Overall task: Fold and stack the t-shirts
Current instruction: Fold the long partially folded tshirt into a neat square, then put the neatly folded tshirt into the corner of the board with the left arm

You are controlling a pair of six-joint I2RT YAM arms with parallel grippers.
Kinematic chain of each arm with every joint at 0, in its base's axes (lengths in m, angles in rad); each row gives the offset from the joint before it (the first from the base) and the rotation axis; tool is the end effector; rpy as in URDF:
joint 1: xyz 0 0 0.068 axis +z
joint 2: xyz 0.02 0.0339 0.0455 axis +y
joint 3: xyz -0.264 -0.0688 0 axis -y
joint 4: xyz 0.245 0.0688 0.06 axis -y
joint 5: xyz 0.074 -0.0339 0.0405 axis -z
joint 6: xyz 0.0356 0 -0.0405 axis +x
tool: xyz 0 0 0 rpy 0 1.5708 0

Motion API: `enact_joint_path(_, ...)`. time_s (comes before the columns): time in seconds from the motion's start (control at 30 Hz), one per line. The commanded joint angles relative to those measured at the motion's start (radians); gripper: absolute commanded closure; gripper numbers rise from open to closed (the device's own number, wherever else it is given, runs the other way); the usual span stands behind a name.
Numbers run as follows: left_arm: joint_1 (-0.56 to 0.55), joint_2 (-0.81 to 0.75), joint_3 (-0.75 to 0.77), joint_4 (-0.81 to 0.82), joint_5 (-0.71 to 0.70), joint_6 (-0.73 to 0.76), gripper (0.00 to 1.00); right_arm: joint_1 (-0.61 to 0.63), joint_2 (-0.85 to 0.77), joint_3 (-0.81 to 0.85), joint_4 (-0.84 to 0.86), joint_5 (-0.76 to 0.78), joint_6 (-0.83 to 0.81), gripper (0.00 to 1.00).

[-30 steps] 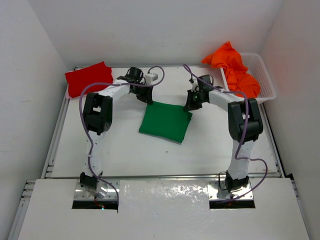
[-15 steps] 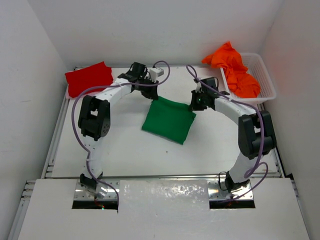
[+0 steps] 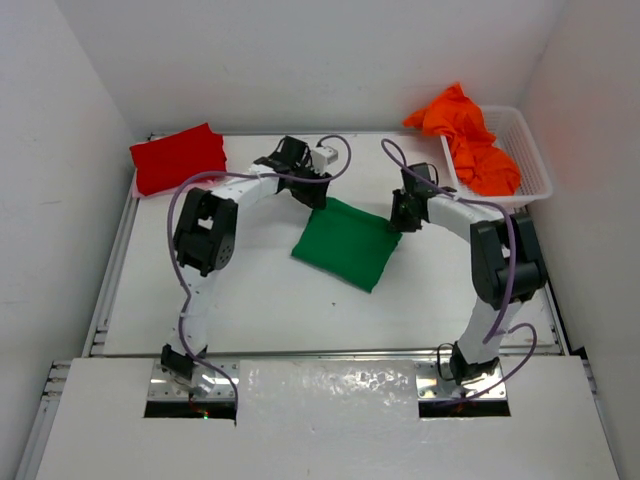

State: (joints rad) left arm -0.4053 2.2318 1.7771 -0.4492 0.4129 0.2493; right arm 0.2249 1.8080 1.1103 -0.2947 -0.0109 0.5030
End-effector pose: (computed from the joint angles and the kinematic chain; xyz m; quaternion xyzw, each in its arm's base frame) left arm 0.4488 -0.2081 0.1844 0.3609 0.8542 -0.2181 0.3043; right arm 0.3589 0.0825 0.1669 0.1313 0.9494 0.1064 0.2646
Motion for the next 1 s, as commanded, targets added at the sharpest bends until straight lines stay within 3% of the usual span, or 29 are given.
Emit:
enact_joint_path(0.0,-0.001,0.049,0.086,0.03,-0.15,-0.048,0.55,-0.007,0.063,0.075,-0.061,0.144,-0.004,0.7)
enact_joint_path(0.17,0.023,0.054,0.171,0.026,-0.334,-0.105,0.4,-0.03,0.138,0.172,-0.17,0.219,-0.055,0.57)
enact_joint_path(0.3,0.034,0.017,0.28,-0.005,-0.502,-0.047,0.28,-0.035,0.14,0.272,-0.224,0.25,-0.121,0.46)
enact_joint_path(0.37,0.034,-0.029,0.31,0.02,-0.624,-0.019,0.15,-0.035,0.125,0.293,-0.236,0.246,-0.138,0.4)
enact_joint_path(0.4,0.036,-0.046,0.314,0.044,-0.646,0.013,0.03,-0.036,0.102,0.305,-0.238,0.238,-0.142,0.38)
enact_joint_path(0.43,0.039,-0.064,0.315,0.056,-0.649,0.031,0.0,-0.036,0.087,0.301,-0.232,0.224,-0.141,0.37)
enact_joint_path(0.5,0.066,-0.115,0.312,0.038,-0.571,0.051,0.0,-0.039,0.021,0.255,-0.195,0.168,-0.104,0.34)
enact_joint_path(0.63,0.128,-0.199,0.228,-0.035,-0.153,-0.076,0.01,-0.038,-0.077,0.113,-0.117,0.016,0.017,0.36)
enact_joint_path(0.73,0.114,-0.254,0.006,-0.062,-0.007,-0.116,0.0,-0.038,-0.119,-0.022,-0.071,-0.075,0.13,0.37)
enact_joint_path(0.87,0.062,-0.299,-0.195,0.016,-0.003,-0.153,0.0,-0.036,-0.127,-0.193,0.055,-0.158,0.222,0.37)
enact_joint_path(0.97,0.036,-0.275,-0.275,0.043,0.053,-0.194,0.0,-0.036,-0.093,-0.213,0.118,-0.219,0.224,0.37)
